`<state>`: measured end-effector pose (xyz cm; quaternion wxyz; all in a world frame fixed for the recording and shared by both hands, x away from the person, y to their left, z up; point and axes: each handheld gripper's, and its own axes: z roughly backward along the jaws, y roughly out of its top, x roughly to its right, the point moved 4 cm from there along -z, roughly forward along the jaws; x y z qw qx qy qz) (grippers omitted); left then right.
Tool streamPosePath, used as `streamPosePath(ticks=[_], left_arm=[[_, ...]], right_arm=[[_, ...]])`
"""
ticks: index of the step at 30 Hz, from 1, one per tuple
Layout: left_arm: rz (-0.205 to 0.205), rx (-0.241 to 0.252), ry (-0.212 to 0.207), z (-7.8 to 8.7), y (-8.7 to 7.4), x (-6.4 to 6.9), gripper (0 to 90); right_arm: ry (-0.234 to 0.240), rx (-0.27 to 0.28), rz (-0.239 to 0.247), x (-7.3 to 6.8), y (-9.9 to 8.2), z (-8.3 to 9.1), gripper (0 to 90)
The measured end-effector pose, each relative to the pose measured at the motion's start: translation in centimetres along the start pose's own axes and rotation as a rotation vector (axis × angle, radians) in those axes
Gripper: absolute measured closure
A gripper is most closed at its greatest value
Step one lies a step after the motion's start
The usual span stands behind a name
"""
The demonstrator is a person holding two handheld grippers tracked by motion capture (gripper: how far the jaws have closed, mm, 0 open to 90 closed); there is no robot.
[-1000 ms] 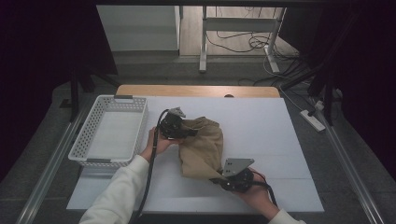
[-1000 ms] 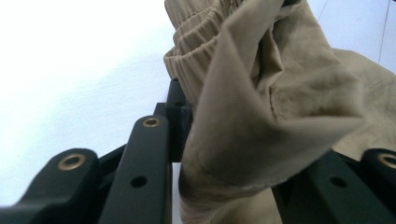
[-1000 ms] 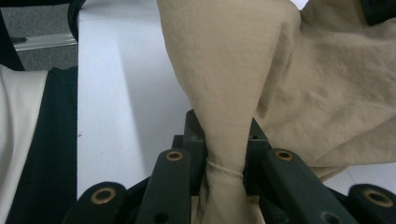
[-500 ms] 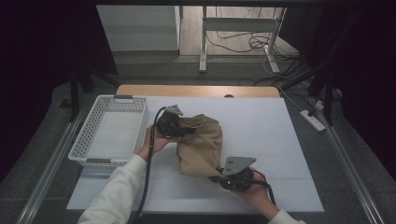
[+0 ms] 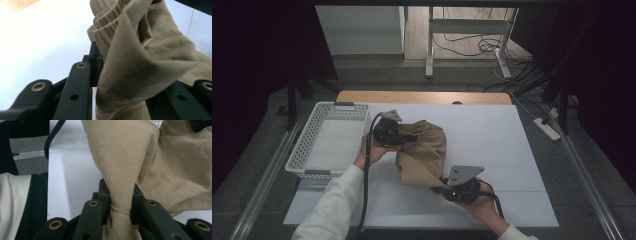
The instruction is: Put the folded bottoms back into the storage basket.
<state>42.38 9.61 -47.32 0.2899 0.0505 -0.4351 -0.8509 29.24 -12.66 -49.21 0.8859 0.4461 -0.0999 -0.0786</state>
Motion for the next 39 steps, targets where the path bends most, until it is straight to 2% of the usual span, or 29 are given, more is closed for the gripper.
streamPosePath(ticks=[9,25,39], left_arm=[[0.003,0.032,0.005,1.4,0.3,-0.2,68.7],[0.002,0.067,0.024,3.5,0.6,-0.6,68.8],[0.004,0.094,0.047,5.4,0.6,-1.3,68.8]], right_arm=[[0.001,0.010,0.018,0.0,1.3,-0.3,77.3],[0.005,0.031,0.007,0.3,2.5,-0.6,77.3],[0.015,0.042,0.013,0.6,4.0,-1.8,77.3]])
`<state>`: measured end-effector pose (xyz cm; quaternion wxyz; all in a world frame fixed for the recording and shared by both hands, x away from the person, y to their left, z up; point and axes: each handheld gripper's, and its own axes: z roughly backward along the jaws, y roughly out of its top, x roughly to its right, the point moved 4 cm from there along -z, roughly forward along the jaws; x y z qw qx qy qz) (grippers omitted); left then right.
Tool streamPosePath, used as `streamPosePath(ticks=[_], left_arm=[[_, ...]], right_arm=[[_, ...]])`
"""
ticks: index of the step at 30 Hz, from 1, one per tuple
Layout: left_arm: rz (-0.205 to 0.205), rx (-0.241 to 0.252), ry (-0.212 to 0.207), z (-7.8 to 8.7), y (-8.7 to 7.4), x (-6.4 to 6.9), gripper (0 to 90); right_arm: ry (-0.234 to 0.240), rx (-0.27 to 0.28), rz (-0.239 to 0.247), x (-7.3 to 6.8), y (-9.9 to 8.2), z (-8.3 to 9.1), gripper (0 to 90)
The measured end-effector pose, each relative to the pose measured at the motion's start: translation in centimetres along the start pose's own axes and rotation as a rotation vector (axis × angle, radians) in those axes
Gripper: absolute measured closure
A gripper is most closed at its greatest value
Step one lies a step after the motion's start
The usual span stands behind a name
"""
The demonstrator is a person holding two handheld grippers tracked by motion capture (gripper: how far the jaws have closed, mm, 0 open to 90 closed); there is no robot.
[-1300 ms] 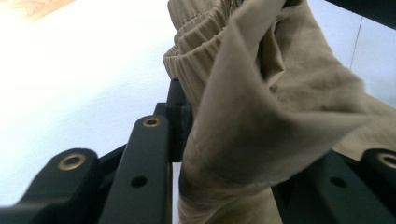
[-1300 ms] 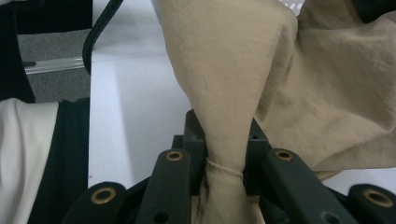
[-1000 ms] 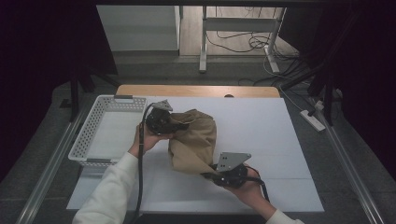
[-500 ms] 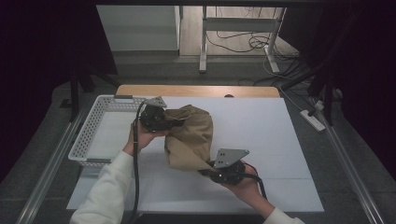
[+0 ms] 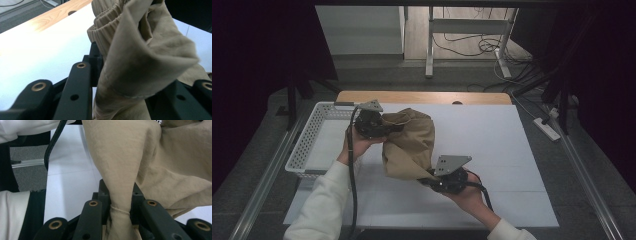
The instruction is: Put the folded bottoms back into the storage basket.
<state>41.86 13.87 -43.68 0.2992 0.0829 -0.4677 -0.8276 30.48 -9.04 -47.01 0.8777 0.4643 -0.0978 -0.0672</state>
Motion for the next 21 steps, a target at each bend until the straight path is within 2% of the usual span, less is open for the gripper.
streamPosePath(ticks=[5,21], left_arm=[[-0.006,0.003,0.017,0.6,0.0,-0.2,68.8],[-0.006,0.015,0.026,2.1,-0.1,-0.7,68.8]], right_arm=[[0.008,0.007,-0.002,0.0,0.5,-0.4,77.3],[0.023,0.023,0.009,0.1,1.6,-1.4,77.3]])
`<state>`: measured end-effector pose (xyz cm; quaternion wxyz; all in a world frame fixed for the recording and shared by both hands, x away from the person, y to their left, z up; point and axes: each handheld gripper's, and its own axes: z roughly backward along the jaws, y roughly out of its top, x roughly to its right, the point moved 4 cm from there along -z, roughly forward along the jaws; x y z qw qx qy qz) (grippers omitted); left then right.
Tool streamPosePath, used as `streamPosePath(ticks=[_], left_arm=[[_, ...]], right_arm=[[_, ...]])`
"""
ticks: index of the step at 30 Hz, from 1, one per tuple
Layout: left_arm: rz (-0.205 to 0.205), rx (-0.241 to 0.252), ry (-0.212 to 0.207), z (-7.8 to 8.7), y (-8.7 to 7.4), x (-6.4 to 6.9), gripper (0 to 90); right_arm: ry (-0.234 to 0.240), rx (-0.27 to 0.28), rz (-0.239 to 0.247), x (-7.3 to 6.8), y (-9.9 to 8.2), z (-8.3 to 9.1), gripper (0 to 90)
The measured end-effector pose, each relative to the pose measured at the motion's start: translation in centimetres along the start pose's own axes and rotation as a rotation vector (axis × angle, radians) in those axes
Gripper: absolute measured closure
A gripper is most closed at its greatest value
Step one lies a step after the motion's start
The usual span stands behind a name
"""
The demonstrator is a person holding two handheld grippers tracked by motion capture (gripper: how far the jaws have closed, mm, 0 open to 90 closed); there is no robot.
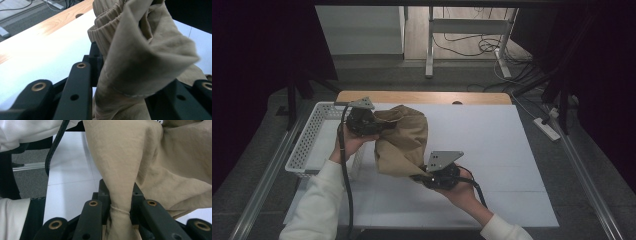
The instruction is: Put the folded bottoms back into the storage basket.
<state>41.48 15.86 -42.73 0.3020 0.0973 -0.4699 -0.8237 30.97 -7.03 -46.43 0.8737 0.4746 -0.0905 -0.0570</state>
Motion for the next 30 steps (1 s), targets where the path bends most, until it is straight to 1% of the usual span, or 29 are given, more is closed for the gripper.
streamPosePath(ticks=[11,21,25,30], left_arm=[[0.018,0.012,0.016,1.2,-0.3,-0.4,68.8],[0.033,0.028,0.038,2.7,-0.6,-0.6,68.7],[0.029,0.031,0.047,3.4,-0.7,-0.6,68.8],[0.036,0.040,0.053,4.1,-0.8,-0.8,68.8]], right_arm=[[0.008,0.006,0.011,0.0,0.7,-0.6,77.3],[0.015,0.023,0.015,0.0,1.4,-1.0,77.3],[0.020,0.024,0.017,-0.1,1.6,-1.3,77.3],[0.023,0.031,0.019,-0.2,2.0,-1.6,77.3]])
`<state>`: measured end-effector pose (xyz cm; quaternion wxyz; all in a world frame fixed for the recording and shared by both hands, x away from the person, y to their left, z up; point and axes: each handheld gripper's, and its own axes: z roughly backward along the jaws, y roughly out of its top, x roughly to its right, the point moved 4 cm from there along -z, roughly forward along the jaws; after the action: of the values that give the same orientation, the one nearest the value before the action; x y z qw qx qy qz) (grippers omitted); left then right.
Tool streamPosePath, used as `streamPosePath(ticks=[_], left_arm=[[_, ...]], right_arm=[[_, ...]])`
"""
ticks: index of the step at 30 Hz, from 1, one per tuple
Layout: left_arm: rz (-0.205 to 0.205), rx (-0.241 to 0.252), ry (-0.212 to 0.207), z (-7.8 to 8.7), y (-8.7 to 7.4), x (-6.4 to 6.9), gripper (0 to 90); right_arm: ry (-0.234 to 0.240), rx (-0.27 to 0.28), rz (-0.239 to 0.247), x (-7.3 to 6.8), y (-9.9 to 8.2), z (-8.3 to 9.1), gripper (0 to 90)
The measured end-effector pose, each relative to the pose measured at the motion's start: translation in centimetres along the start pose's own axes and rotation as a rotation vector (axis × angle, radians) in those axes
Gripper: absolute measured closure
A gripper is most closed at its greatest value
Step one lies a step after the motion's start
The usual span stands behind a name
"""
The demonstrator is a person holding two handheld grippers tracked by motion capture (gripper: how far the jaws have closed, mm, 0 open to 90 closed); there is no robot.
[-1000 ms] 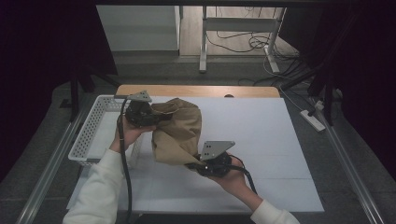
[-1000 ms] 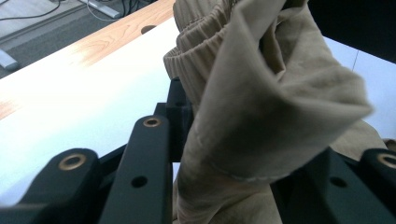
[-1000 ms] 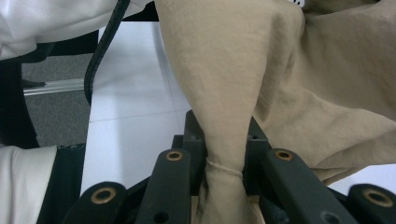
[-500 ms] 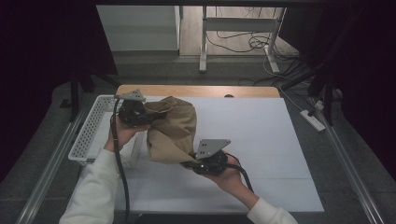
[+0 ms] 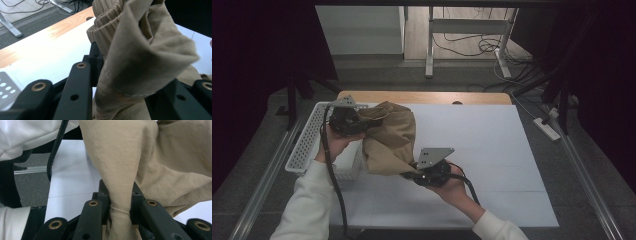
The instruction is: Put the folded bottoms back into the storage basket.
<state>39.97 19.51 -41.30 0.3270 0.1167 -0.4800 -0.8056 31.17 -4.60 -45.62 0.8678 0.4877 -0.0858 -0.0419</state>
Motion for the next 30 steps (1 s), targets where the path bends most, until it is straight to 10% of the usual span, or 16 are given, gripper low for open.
streamPosePath(ticks=[30], left_arm=[[0.035,0.029,0.039,2.6,-0.8,-1.4,68.7]], right_arm=[[0.029,0.023,0.007,0.2,1.4,-2.2,77.3]])
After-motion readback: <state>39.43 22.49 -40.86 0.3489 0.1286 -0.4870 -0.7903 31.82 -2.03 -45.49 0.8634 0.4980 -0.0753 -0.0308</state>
